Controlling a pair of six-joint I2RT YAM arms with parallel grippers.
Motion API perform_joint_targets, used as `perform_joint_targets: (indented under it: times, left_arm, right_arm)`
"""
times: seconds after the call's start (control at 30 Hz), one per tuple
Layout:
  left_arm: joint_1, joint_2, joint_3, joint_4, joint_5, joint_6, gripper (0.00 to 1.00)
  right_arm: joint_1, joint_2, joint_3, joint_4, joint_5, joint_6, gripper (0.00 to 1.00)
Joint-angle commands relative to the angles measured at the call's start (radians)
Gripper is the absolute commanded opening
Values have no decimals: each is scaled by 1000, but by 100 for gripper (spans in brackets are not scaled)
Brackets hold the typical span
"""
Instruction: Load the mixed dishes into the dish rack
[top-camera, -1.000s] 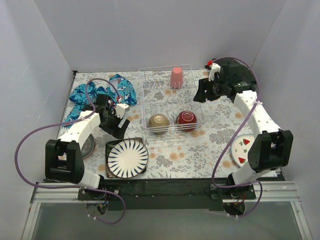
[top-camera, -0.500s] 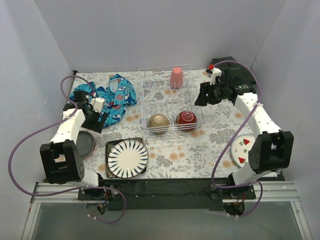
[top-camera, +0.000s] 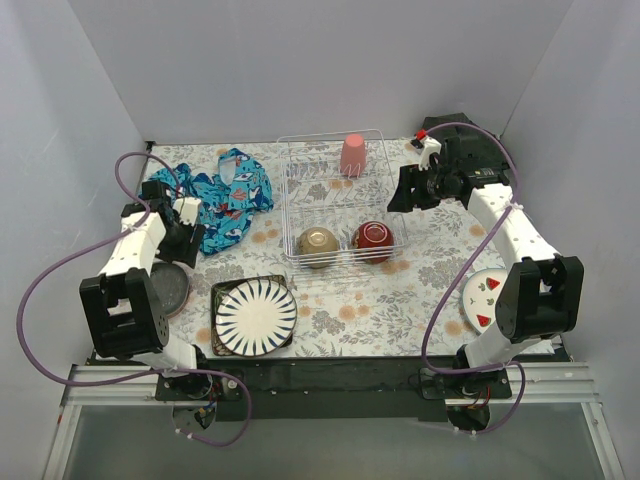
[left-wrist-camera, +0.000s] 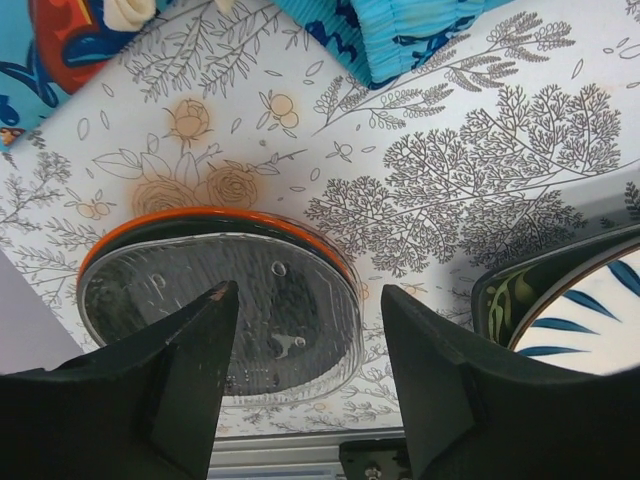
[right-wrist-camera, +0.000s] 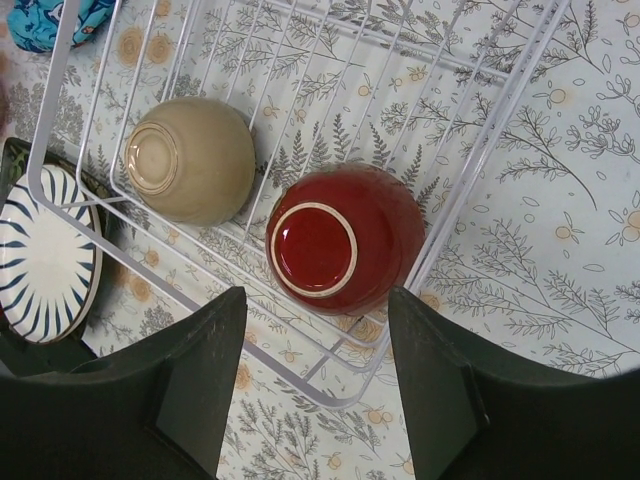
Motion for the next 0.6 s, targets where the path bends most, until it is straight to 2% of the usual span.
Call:
perform_joint_targets:
  times: [0.0, 0.3, 0.37, 0.4, 0.57]
  left_arm:
    - [0, -10, 10, -31, 37, -51, 57]
    - [-2, -37, -61, -34, 51, -90, 48]
    - [-8, -48, -55, -52, 92, -76, 48]
    - [-16, -54, -45, -89, 176, -61, 50]
    - [-167, -74, -93, -106, 208, -15, 51]
  right_arm:
    - [-10, 10, 3, 35, -27, 7, 66]
    - [-13, 14, -11, 52, -32, 44, 66]
    - [-14, 14, -13, 53, -33, 42, 66]
    - [-14, 11, -14, 52, -33, 42, 66]
    - [-16, 8, -29, 50, -33, 45, 66]
